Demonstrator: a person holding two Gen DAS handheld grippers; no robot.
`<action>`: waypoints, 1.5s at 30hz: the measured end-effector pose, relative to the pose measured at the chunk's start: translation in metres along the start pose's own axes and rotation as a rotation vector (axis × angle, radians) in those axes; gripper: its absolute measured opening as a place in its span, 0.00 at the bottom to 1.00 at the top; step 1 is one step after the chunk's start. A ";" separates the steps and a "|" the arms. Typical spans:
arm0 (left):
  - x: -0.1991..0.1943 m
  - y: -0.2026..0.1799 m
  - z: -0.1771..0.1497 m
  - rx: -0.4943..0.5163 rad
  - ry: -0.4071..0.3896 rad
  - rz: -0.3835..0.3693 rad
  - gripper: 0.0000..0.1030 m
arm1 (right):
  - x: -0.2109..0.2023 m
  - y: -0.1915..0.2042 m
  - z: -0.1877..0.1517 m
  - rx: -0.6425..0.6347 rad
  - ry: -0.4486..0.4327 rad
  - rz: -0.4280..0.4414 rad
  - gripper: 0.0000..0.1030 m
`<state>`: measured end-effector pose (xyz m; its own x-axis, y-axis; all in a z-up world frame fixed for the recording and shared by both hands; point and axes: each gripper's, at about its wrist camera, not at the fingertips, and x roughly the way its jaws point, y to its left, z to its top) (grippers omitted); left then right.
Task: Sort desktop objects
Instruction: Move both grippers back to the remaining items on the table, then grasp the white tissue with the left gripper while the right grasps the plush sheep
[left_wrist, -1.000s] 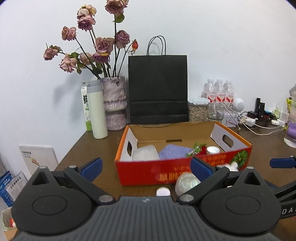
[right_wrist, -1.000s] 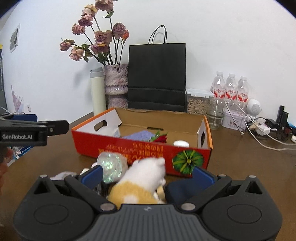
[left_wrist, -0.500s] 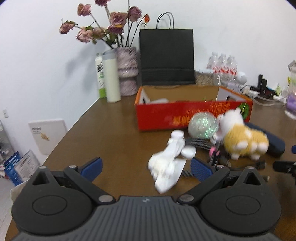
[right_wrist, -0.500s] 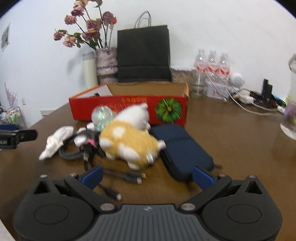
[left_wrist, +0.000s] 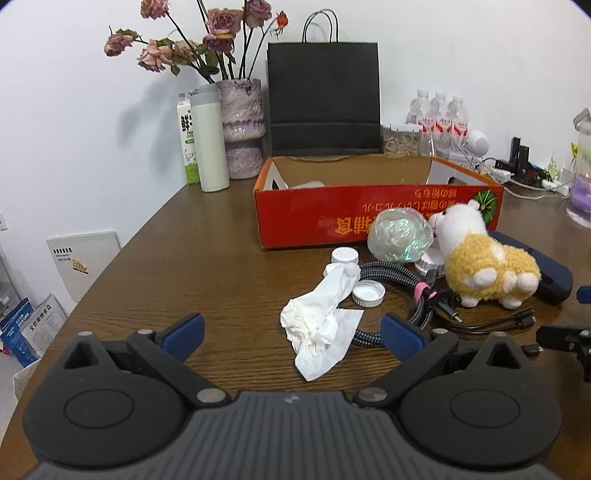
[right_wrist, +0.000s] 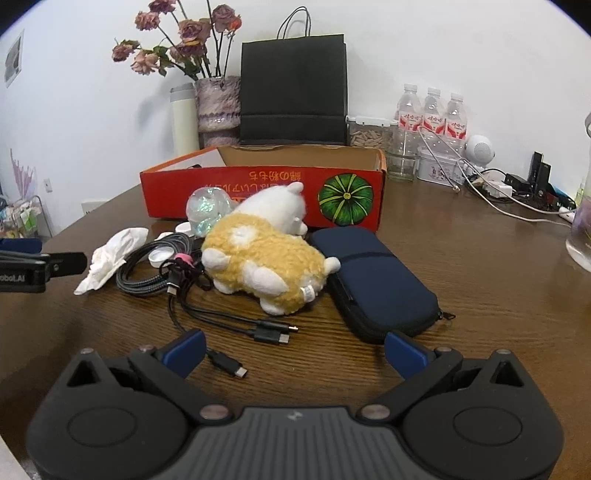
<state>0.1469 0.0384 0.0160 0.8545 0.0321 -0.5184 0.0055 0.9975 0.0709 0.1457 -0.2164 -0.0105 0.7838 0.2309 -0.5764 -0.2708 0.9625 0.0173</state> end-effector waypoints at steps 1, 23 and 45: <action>0.003 0.001 0.000 -0.001 0.007 -0.001 1.00 | 0.001 0.000 0.002 -0.006 -0.003 -0.001 1.00; 0.057 0.012 0.013 -0.059 0.103 -0.088 0.78 | 0.069 0.021 0.054 -0.178 0.000 0.099 0.97; 0.043 0.027 0.014 -0.171 0.081 -0.130 0.19 | 0.060 0.024 0.051 -0.189 -0.012 0.174 0.51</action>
<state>0.1914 0.0657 0.0075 0.8078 -0.0990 -0.5811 0.0183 0.9895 -0.1431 0.2151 -0.1723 -0.0031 0.7229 0.3932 -0.5681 -0.5006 0.8649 -0.0384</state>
